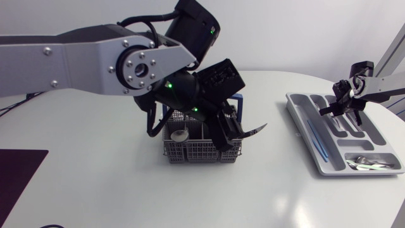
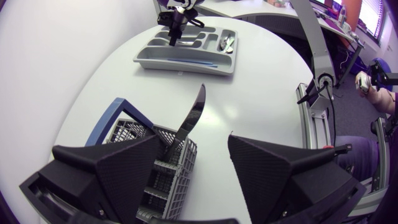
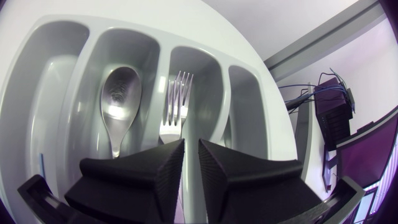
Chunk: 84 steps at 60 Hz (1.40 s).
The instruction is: Sort the cutlery from the basket into the organizer compartments.
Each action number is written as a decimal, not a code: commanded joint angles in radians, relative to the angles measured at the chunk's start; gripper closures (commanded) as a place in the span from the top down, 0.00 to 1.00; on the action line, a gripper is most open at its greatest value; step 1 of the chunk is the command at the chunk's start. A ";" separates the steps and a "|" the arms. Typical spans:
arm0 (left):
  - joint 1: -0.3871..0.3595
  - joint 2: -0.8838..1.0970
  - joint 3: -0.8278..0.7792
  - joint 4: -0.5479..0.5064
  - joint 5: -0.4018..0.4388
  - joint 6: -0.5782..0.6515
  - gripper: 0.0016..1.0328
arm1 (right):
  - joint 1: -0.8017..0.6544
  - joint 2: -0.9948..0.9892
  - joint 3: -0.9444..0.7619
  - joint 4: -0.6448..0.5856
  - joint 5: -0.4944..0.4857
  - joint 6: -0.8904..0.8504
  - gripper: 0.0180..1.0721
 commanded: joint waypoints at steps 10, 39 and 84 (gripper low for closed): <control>-0.034 0.026 0.014 0.009 -0.053 -0.026 0.73 | -0.010 -0.159 -0.138 0.018 -0.075 0.031 0.49; -0.088 0.109 -0.074 0.196 -0.138 0.130 0.73 | 0.032 -0.544 -0.511 0.096 -0.264 -0.003 0.71; -0.166 0.201 -0.098 0.402 -0.374 0.020 0.41 | 0.085 -0.685 -0.654 0.109 -0.276 -0.015 0.74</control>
